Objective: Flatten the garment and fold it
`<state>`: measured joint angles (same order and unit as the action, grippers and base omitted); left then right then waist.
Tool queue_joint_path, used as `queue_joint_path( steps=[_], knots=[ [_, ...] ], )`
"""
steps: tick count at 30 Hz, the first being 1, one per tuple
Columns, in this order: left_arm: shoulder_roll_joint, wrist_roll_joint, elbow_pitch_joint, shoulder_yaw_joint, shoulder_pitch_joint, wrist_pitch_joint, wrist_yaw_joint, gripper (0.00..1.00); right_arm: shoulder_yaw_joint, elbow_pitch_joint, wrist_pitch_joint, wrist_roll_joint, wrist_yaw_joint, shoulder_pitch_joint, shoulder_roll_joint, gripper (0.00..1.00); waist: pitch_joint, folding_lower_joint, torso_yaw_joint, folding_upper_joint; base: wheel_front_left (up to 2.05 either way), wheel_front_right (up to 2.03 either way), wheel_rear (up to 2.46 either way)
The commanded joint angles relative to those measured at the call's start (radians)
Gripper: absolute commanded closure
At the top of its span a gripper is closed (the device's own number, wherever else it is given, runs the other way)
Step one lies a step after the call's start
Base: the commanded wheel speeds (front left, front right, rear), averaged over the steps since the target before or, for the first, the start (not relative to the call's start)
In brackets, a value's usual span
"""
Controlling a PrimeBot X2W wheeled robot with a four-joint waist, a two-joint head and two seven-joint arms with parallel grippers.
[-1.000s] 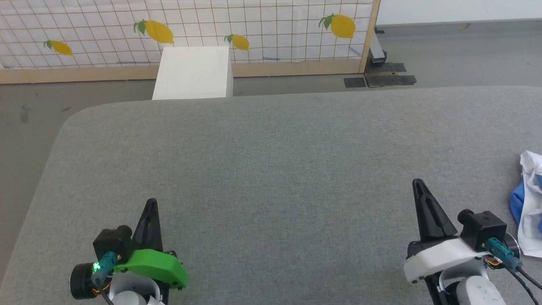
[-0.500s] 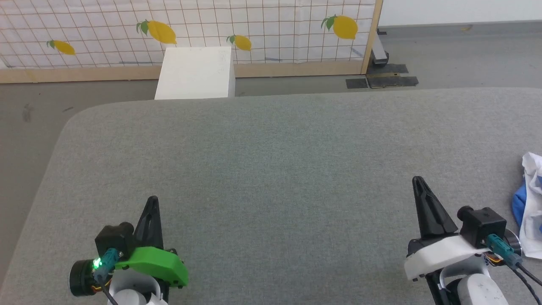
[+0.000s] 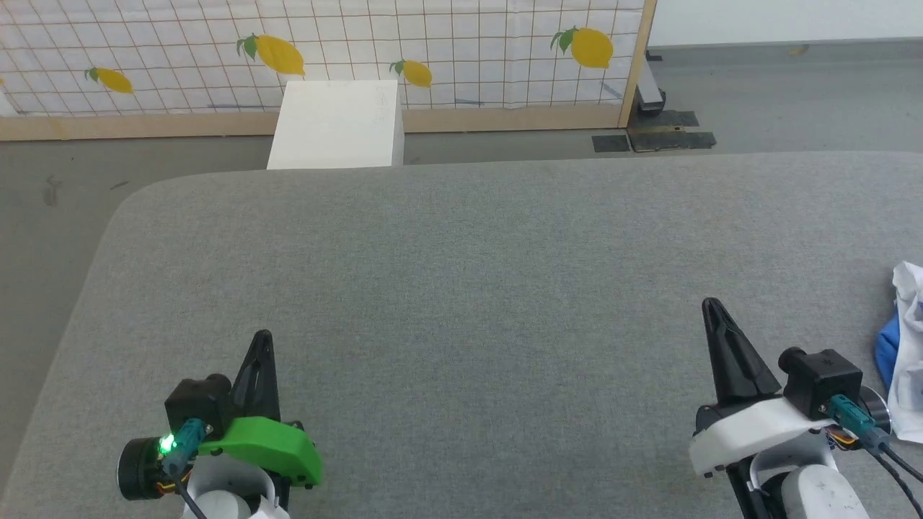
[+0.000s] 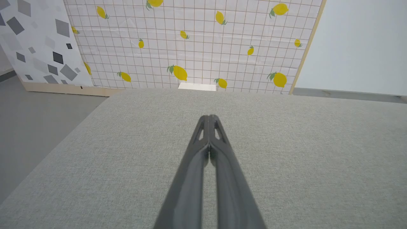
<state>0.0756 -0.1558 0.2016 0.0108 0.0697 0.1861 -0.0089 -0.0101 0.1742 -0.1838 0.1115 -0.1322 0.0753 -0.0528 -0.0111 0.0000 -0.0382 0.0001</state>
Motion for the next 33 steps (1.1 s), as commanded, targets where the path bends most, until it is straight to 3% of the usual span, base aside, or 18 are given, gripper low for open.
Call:
queue_joint_path(
  steps=[1, 33],
  knots=[
    [-0.003, 0.013, -0.009, -0.003, -0.014, -0.007, 0.002, 1.00, 0.001, -0.010, 0.005, -0.013, 0.000, -0.019, 0.001, 1.00, 0.000, 0.0000, 0.001, -0.0001, 0.00, 0.00, 0.00],
    [-0.011, 0.065, -0.079, -0.006, -0.034, -0.072, 0.005, 1.00, 0.004, -0.070, 0.070, -0.049, 0.001, -0.040, 0.002, 1.00, 0.004, 0.0000, 0.014, -0.0001, 0.00, 0.00, 0.00]
  ],
)
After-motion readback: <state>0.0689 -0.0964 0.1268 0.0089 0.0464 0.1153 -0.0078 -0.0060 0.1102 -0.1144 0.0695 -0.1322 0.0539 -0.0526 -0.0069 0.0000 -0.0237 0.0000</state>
